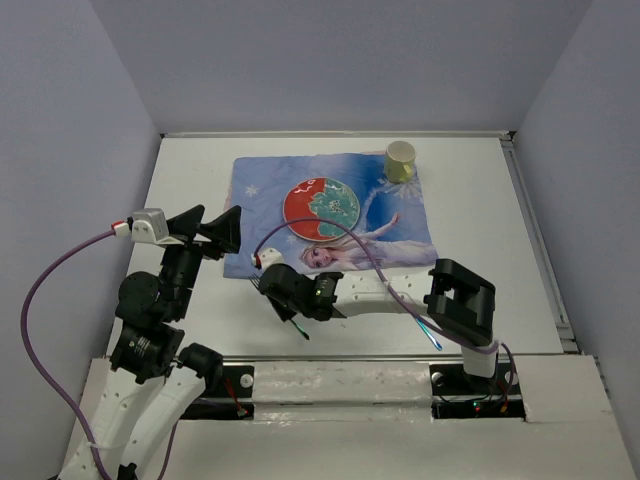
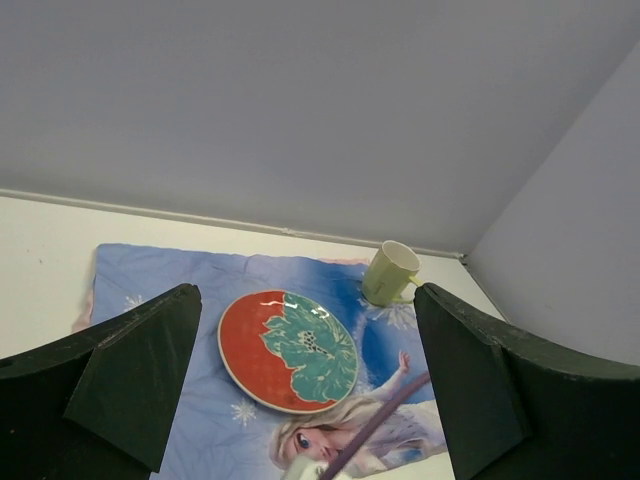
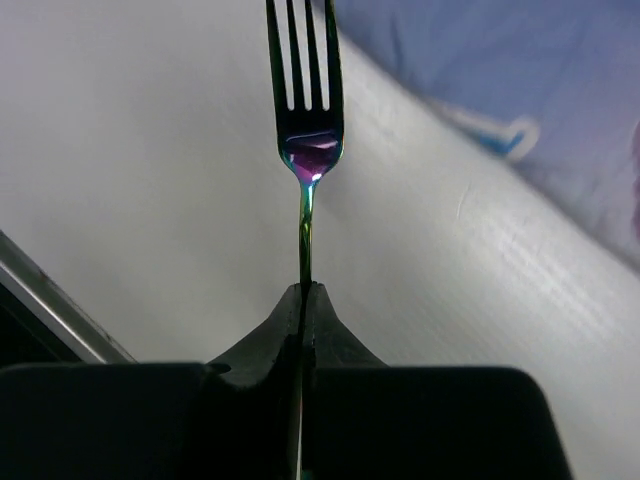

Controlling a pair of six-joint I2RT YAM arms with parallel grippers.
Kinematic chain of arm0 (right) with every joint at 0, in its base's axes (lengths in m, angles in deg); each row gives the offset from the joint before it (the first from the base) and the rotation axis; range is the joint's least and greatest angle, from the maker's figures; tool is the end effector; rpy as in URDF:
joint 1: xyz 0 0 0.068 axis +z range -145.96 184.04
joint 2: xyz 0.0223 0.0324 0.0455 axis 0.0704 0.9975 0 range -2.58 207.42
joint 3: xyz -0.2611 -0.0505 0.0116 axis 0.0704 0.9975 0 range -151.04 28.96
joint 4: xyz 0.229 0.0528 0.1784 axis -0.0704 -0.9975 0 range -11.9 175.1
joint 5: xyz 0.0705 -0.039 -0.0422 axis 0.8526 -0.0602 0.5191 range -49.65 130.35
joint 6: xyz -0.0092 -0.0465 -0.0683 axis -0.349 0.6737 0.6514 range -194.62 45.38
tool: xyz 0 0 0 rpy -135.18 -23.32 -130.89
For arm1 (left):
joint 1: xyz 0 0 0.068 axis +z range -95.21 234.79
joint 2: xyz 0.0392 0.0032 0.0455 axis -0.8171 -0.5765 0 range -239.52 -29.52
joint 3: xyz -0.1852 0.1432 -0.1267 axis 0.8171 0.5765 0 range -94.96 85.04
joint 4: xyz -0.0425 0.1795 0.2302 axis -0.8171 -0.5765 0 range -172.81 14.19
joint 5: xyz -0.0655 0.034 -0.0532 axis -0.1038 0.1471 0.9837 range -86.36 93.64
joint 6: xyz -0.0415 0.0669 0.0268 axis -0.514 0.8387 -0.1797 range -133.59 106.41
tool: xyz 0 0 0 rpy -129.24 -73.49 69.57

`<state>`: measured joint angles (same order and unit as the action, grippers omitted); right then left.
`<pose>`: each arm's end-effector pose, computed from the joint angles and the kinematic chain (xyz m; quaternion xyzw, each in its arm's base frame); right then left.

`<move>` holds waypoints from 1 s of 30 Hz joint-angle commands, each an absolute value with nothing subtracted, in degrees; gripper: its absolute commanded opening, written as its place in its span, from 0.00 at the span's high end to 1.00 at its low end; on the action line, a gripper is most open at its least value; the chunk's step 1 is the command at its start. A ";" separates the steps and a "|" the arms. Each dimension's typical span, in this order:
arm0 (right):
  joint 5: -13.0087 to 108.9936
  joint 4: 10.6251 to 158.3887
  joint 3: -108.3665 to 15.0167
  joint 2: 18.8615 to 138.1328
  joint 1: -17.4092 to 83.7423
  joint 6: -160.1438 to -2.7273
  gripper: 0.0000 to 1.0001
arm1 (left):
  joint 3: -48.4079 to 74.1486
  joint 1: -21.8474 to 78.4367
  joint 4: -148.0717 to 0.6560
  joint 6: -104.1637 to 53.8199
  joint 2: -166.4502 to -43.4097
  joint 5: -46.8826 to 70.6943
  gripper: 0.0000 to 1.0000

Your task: Set the dinner table for one person

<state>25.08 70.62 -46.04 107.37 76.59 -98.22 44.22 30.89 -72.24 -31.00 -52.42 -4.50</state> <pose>0.1579 0.4386 0.1343 -0.3432 0.8652 0.1723 0.3223 0.1571 -0.0584 0.4105 -0.0267 0.5638 -0.2535 0.7856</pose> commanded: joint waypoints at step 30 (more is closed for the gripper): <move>10.12 70.51 -97.69 142.34 57.21 -115.31 1.00 | 44.35 30.10 -69.66 -31.52 -52.64 -2.51 0.01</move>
<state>10.86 69.92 -94.35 140.77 57.62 -112.68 44.22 30.37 -72.24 -31.55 -51.92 -3.84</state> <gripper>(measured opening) 0.021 0.989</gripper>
